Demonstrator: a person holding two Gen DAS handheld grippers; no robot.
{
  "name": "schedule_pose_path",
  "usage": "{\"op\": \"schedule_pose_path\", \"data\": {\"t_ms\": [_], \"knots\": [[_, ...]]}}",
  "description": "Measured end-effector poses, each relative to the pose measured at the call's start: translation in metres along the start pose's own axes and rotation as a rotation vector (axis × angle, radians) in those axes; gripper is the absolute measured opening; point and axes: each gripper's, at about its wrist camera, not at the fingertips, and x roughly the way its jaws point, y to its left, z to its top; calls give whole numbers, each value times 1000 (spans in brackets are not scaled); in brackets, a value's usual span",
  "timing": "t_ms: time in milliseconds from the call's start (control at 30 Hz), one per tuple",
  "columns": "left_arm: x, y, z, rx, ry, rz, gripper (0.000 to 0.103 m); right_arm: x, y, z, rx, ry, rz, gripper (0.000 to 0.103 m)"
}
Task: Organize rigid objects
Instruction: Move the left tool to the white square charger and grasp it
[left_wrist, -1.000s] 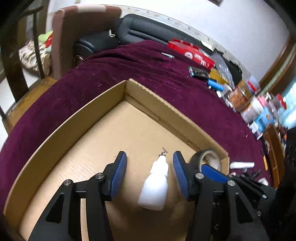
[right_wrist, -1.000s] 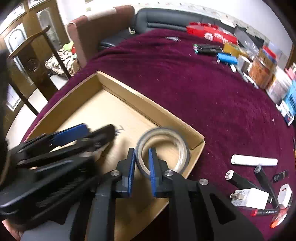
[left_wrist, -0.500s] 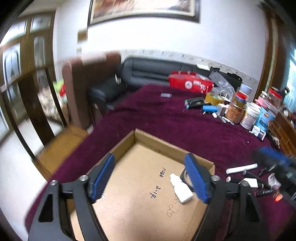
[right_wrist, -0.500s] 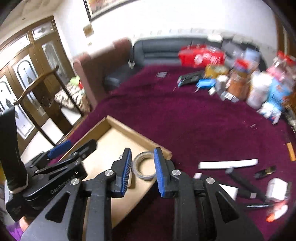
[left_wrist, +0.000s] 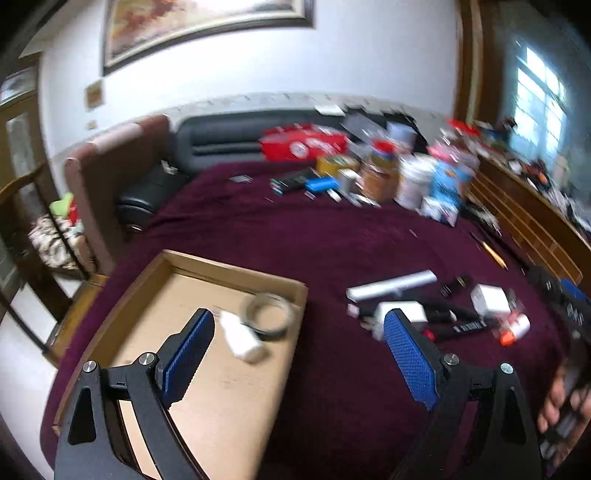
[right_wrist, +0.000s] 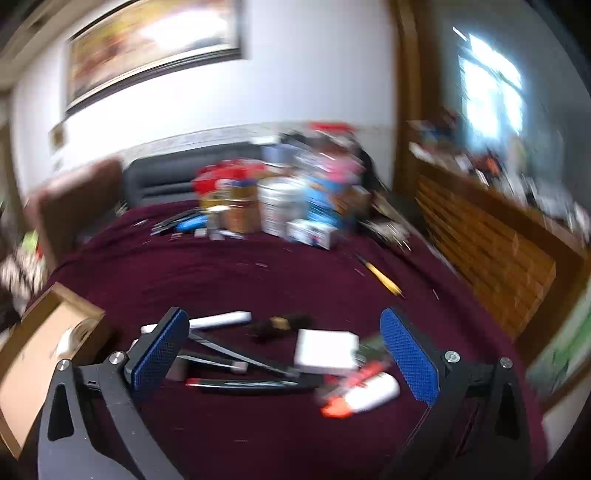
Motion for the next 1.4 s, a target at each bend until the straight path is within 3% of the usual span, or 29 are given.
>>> {"op": "schedule_pose_path", "data": {"t_ms": [167,267,367,533,600,767,800,867,933,1000,1167,1333,1400], "knots": [[33,-42,4,72,69,-29,90,22,-57,-12,167,20,2,103],[61,-64,18,105,72,-24,90,34,-65,-16,180,44,18,103],[85,-76,30,91,95,-65,90,38,-67,-18,164,62,30,103],[126,-95,23,99,284,-171,87,38,-69,-19,157,51,37,103],[125,-95,10,104,354,-253,83,39,-70,-19,166,55,41,103],[84,-87,-24,153,421,-408,83,41,-74,-20,184,67,43,103],[71,-81,-29,151,404,-420,83,41,-74,-20,183,70,43,103],[56,-76,-30,167,348,-373,83,42,-73,-20,177,77,44,103],[46,-75,-25,202,255,-272,83,42,-71,-21,169,80,39,103],[46,-80,-21,228,213,-234,83,43,-71,-21,165,81,36,103],[70,-105,-17,314,190,-165,84,46,-75,-23,169,97,14,103],[101,-96,-8,144,243,-186,84,52,-76,-25,166,119,5,103],[113,-98,-8,126,265,-189,83,55,-72,-25,151,132,9,103]]}}
